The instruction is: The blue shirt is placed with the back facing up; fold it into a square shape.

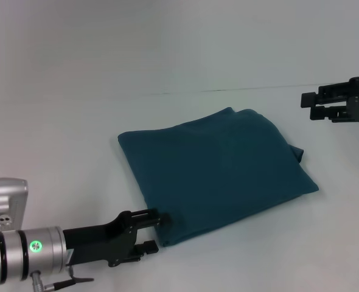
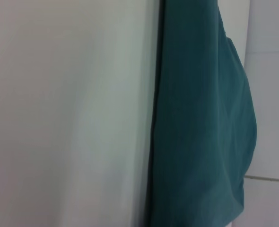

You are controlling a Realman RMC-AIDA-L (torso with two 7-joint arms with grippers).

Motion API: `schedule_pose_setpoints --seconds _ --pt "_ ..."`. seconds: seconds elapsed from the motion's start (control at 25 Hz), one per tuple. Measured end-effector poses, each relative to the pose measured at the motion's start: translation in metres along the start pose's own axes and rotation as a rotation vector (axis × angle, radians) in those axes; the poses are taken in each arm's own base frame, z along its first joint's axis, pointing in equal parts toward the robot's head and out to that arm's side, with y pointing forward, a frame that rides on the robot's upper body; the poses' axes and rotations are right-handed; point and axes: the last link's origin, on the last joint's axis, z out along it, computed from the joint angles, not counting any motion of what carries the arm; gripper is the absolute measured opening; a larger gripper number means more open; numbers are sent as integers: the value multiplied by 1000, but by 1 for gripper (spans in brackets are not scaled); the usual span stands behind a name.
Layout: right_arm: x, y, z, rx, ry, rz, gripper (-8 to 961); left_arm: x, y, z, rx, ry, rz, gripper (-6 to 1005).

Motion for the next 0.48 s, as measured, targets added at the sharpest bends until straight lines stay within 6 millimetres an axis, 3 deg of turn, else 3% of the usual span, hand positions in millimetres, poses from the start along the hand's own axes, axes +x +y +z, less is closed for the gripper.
schedule_pose_setpoints --seconds 0.48 --pt "0 0 -1 -3 -7 3 538 0 3 16 34 -19 20 782"
